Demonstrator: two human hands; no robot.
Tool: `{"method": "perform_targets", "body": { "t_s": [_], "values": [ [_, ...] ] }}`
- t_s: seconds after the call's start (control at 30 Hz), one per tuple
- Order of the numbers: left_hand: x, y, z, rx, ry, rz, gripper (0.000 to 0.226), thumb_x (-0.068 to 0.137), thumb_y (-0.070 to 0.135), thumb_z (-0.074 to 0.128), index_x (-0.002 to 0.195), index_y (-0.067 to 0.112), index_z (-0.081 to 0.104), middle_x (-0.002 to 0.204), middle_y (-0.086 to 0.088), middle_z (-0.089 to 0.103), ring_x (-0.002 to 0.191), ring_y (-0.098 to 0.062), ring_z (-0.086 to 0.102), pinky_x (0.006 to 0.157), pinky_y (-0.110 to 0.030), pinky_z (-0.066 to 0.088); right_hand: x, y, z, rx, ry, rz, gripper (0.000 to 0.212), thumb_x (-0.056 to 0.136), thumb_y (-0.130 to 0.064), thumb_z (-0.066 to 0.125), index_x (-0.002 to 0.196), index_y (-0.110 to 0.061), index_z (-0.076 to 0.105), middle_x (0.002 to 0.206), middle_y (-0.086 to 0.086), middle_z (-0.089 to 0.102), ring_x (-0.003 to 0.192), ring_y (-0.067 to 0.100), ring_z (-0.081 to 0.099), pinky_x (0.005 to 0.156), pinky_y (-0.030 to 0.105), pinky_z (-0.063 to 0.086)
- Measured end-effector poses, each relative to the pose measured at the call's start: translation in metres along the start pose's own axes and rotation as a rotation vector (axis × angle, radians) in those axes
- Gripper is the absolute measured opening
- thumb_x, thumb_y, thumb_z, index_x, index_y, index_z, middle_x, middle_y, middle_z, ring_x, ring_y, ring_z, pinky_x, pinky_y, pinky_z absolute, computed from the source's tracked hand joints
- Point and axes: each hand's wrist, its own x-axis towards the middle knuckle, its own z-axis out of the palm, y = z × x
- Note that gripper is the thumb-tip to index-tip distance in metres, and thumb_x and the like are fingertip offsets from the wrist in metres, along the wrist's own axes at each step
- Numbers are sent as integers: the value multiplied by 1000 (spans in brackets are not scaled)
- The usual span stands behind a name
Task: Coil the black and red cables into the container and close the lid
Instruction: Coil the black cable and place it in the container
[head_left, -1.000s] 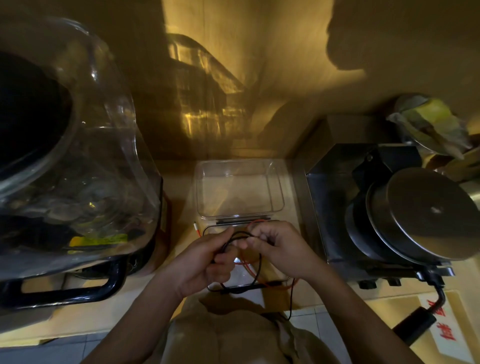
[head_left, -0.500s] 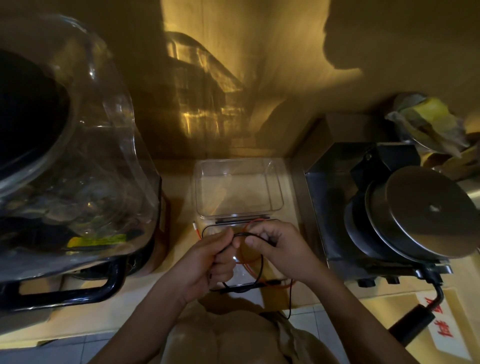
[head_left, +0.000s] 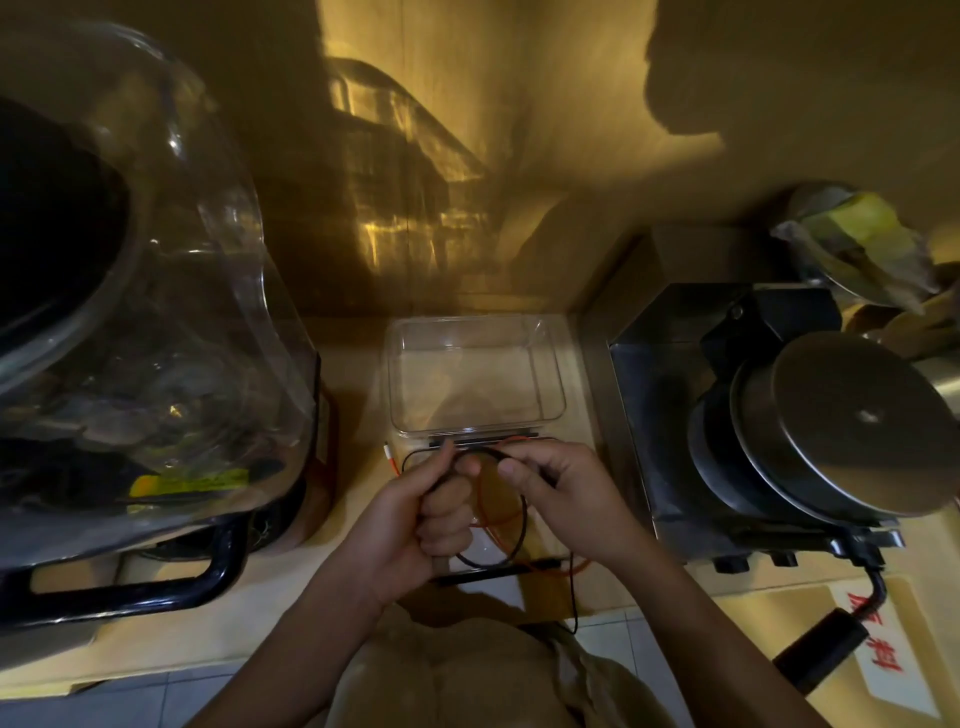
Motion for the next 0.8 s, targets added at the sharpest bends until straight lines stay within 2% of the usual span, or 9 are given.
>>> {"method": "perform_targets", "body": {
  "t_s": [0.1,0.2,0.27,0.33,0.37,0.47,0.6,0.67,0.8],
  "values": [
    [-1,5,-1,-118,-46,56,33,93,36,57,107,9,71,50,8,20,40,-6,17,36,-19,21,-5,5,-4,-80,25,-7,23,101,-20,54,110,-13,74,91,14,73,89,31,68,79,56,52],
    [-3,8,3,-165,-47,86,43,95,35,50,127,10,65,52,9,20,42,-4,17,37,-17,22,-14,12,-7,-157,24,29,22,100,-19,55,111,-21,74,91,0,74,86,14,67,78,46,54],
    [-3,9,4,-191,-33,115,47,96,36,44,134,12,60,53,9,20,42,-3,17,37,-16,20,-19,17,-9,-180,21,60,22,100,-21,56,112,-23,74,86,-12,72,80,7,65,72,29,53],
    [-4,11,4,-236,-32,129,50,96,36,42,141,17,52,53,8,20,42,-3,18,37,-16,19,-24,21,-13,-204,36,82,22,100,-21,55,113,-26,73,84,-26,69,83,-1,65,71,13,47],
    [-4,12,3,-245,-36,133,51,96,37,42,144,20,48,53,8,20,42,-3,18,38,-16,19,-26,23,-16,-213,66,101,22,100,-21,56,113,-27,73,86,-29,69,87,-4,65,73,14,49],
    [-6,16,2,-213,-20,157,57,92,36,49,147,26,42,55,8,21,43,-3,17,38,-15,18,-33,26,-27,-231,203,151,21,97,-17,60,109,-28,73,99,-20,73,96,-3,68,84,29,58],
    [-2,17,2,-138,53,243,52,97,37,44,147,27,43,58,7,20,44,-4,15,38,-16,19,-42,24,-32,-262,257,142,12,95,-20,62,94,-31,65,86,-16,70,84,3,69,72,30,59],
    [2,13,5,-98,109,309,49,98,37,39,146,27,45,60,6,18,46,-5,15,37,-16,24,-45,18,-29,-356,177,109,7,94,-31,58,90,-36,59,81,-17,65,78,2,66,66,26,55],
    [10,5,9,-26,159,383,46,96,35,44,142,30,50,60,6,22,46,-6,20,44,-20,24,-45,3,-13,-459,-32,36,4,94,-36,57,93,-40,60,87,-24,65,81,-1,63,71,27,53]
  ]
}}
